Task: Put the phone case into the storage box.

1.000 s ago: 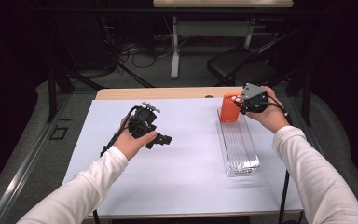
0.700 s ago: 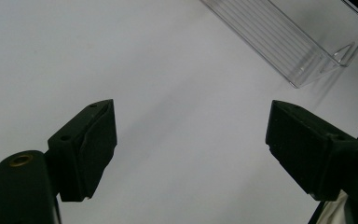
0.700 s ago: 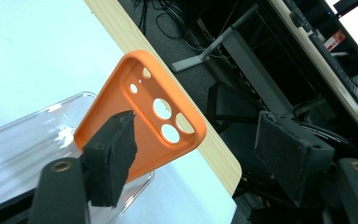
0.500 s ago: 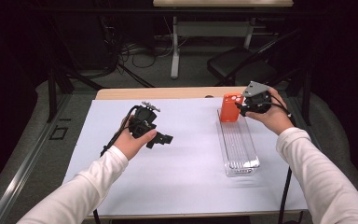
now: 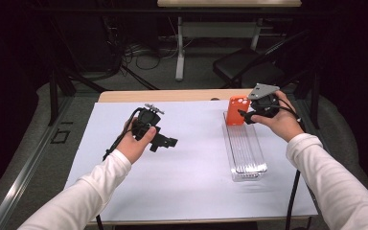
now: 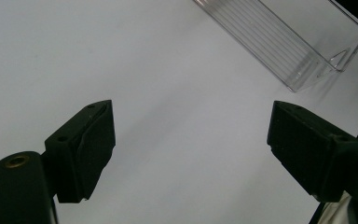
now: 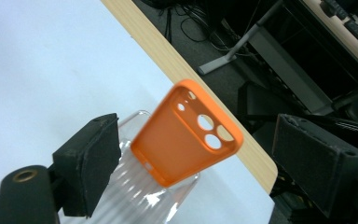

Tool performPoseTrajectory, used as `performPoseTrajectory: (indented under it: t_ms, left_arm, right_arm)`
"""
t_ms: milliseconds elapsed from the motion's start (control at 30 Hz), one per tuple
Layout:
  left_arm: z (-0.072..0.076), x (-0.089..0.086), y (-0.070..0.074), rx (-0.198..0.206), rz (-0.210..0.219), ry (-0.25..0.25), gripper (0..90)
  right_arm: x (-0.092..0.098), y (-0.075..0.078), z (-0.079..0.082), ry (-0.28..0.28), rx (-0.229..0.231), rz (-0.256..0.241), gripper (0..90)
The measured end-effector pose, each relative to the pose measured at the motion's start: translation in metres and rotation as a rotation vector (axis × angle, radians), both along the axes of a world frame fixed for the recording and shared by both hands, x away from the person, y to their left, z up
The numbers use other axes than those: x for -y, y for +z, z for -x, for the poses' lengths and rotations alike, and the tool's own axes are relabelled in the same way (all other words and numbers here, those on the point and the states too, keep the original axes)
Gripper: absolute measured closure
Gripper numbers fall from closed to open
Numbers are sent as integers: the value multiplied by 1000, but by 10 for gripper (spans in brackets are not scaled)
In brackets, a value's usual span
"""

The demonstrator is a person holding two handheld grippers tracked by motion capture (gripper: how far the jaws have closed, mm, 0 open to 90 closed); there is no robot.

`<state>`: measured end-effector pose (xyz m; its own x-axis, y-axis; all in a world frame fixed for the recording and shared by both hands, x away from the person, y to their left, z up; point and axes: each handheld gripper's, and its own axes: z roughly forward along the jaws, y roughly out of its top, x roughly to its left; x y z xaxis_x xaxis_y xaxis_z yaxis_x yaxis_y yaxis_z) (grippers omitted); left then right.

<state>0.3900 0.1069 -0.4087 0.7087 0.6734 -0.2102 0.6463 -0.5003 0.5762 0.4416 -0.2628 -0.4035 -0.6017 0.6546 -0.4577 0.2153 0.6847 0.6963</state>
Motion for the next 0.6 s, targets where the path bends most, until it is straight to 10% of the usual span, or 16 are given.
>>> performPoseTrajectory:
  t_ms: [600]
  left_arm:
    - [2, -7, 1, 7, 6, -4, 154]
  right_arm:
    - [-26, 11, 23, 62, -95, -59, 125]
